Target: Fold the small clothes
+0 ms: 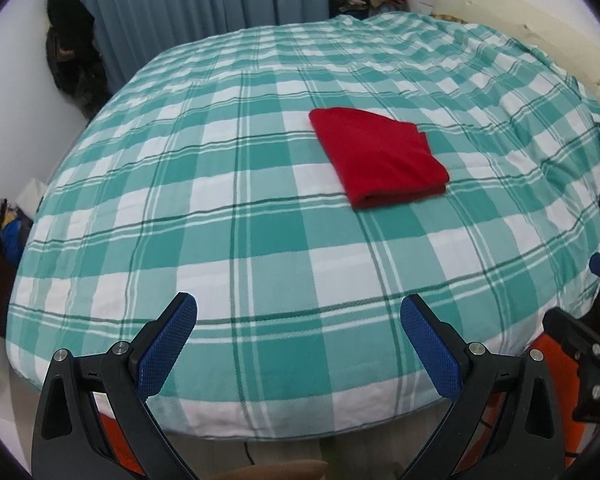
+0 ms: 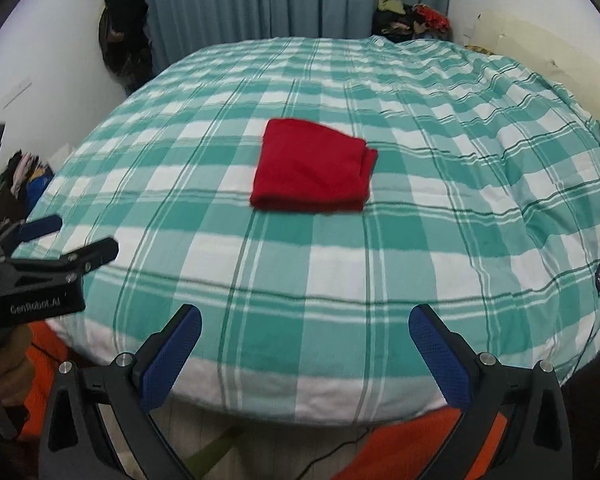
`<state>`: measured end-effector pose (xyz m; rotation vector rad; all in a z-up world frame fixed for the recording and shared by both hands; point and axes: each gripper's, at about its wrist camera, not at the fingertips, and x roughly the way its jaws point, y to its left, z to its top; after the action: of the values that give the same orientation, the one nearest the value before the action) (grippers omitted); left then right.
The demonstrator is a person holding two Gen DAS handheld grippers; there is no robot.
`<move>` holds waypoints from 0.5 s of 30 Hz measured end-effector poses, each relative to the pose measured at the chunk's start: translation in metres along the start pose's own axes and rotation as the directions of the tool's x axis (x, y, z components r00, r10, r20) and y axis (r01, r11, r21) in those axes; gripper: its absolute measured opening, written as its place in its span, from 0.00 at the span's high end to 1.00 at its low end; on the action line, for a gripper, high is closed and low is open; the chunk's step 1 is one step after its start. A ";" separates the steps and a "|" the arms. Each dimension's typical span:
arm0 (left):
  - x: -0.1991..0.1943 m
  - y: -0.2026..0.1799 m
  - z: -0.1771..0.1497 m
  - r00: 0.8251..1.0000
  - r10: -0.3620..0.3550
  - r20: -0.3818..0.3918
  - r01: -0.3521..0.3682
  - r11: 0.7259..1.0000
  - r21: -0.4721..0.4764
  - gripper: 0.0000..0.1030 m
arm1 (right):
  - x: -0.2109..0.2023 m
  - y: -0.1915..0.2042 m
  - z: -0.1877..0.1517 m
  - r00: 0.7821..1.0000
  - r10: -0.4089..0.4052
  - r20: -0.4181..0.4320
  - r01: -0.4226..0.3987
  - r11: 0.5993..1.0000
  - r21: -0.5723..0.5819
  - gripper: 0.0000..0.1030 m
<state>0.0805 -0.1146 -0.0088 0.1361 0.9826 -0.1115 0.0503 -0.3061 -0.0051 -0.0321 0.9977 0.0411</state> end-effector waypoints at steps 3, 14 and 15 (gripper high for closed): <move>-0.005 0.001 -0.003 1.000 0.005 -0.008 -0.005 1.000 0.006 0.01 | -0.008 0.005 -0.005 1.000 0.010 -0.014 -0.010 1.000 0.003 0.01; -0.020 -0.002 -0.011 1.000 -0.020 -0.017 0.021 0.999 0.035 0.01 | -0.022 0.012 -0.007 1.000 -0.013 -0.008 0.013 1.000 -0.005 0.01; -0.019 -0.002 -0.011 1.000 -0.021 -0.019 0.022 0.999 0.036 0.01 | -0.022 0.012 -0.007 1.000 -0.014 -0.008 0.013 1.000 -0.006 0.00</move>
<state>0.0604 -0.1142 0.0011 0.1603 1.0007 -0.1481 0.0318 -0.2944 0.0090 -0.0444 1.0051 0.0315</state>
